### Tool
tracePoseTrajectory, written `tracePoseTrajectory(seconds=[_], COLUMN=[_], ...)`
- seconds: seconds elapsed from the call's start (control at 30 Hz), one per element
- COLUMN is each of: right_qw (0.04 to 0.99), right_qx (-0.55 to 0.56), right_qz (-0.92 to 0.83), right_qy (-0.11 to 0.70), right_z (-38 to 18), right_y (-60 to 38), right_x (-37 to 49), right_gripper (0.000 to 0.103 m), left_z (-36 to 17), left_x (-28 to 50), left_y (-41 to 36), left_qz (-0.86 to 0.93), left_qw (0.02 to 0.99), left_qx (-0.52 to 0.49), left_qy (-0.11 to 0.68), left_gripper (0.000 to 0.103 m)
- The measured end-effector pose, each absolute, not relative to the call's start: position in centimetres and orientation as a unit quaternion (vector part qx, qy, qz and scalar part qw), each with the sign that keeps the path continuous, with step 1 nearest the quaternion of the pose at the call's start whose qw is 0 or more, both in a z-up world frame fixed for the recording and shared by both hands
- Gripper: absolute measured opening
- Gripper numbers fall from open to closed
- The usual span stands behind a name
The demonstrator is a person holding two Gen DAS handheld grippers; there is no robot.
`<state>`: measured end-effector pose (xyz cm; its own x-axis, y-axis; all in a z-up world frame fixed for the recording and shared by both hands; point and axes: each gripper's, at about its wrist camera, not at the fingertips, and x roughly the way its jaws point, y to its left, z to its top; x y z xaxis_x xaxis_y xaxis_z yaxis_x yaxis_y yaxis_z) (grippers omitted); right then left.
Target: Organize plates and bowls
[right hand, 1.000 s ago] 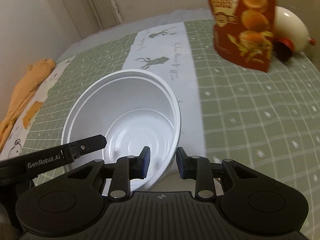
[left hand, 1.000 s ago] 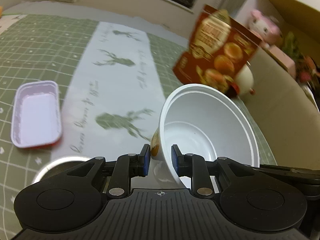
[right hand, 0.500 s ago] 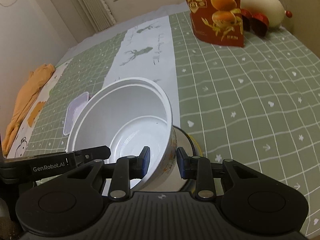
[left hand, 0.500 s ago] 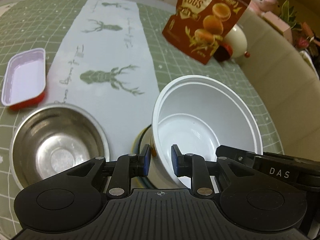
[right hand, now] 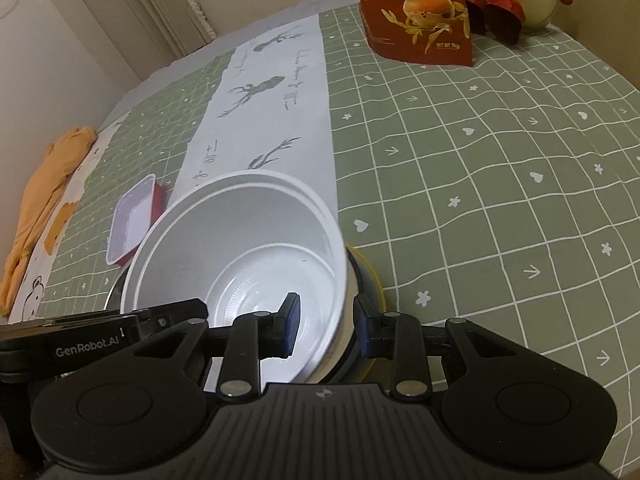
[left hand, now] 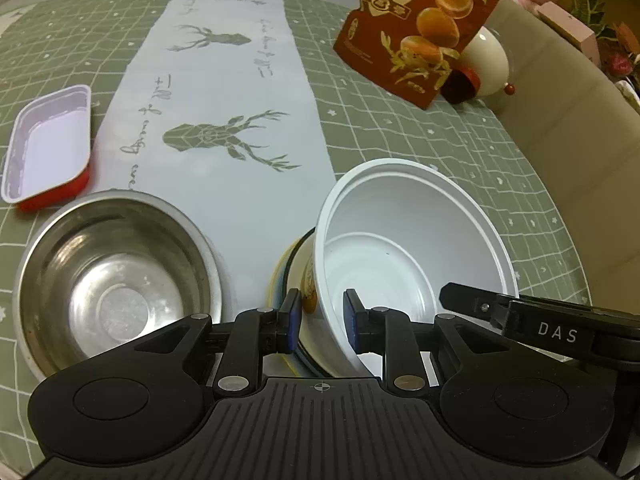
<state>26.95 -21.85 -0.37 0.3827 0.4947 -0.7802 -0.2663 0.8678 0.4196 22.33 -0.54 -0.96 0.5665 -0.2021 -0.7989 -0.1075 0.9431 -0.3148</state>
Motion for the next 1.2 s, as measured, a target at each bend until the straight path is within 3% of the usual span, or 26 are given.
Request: tracePoseTrajectory(seconds=[0.3, 0.57, 1.03, 1.2], right_qw=[0.84, 0.886, 0.87, 0.865], right_qx=[0.115, 0.102, 0.162, 0.16], right_qz=[0.21, 0.191, 0.226, 0.244], right_qy=[0.486, 0.411, 0.407, 0.408], right_z=[-0.5, 2.8, 2.1, 2.1], right_y=[-22.6, -22.2, -15.0, -11.3], right_x=[26.8, 24.4, 18.9, 16.9], right_gripper=[0.03, 0.035, 0.039, 0.04], left_z=[-0.6, 1.1, -2.8, -4.0], left_x=[22.2, 20.6, 15.7, 15.4], left_y=[-0.2, 2.5, 18.3, 20.5], left_qz=[-0.039, -0.057, 0.087, 0.076], left_qw=[0.871, 0.886, 0.877, 0.877], left_qx=[-0.173, -0.214, -0.274, -0.26], left_qy=[0.459, 0.407, 0.385, 0.397], left_gripper=[0.026, 0.024, 0.024, 0.024])
